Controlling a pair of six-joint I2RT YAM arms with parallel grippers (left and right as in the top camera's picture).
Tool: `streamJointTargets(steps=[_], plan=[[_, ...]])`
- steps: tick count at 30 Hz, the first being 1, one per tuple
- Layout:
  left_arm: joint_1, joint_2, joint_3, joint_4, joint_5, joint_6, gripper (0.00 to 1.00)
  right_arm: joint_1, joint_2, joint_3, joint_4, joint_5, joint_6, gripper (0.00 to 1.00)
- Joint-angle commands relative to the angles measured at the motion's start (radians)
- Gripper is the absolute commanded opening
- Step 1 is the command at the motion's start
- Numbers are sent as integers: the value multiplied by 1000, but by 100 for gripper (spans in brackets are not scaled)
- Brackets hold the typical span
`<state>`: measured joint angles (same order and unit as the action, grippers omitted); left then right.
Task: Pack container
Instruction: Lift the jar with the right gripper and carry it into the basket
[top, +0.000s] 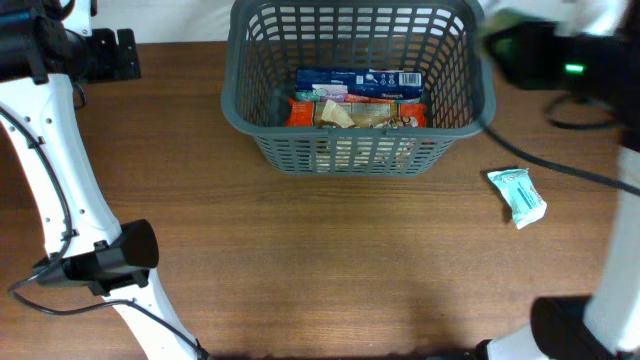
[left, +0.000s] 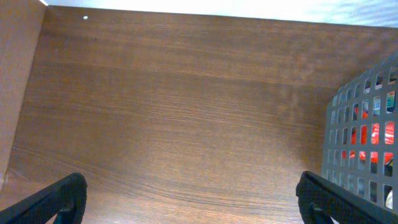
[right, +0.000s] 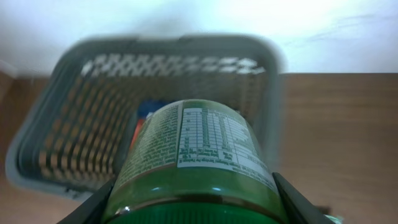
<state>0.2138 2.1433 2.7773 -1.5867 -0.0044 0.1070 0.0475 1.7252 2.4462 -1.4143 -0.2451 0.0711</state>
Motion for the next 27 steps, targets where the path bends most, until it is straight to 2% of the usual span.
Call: streamJointTargets(steps=[1,6,15,18,19,21,23,25,26,27], plan=[[5,2,-3,-1,0,-17,99,116,101,-20,23,93,-60,12],[5,2,-3,-1,0,-16,99,176,261,-21,46,177,-72,10],[5,2,-2,-1,0,-17,99,154,544,-21,50,177,-71,4],[5,2,-3,-1,0,-17,99,154,605,-21,38,167,-71,4],[5,2,-3,-1,0,-17,99,155,618,-21,35,167,-71,7],[5,2,-2,-1,0,-17,99,156,623,-21,35,166,-71,33],[5,2,-2,-1,0,-16,99,156,609,-19,42,167,-72,50],[5,2,-3,-1,0,-16,99,153,588,-11,42,168,-72,80],[5,2,-3,-1,0,-17,99,153,572,-3,39,168,-81,92],[5,2,-2,-1,0,-17,99,153,554,6,35,169,-97,99]])
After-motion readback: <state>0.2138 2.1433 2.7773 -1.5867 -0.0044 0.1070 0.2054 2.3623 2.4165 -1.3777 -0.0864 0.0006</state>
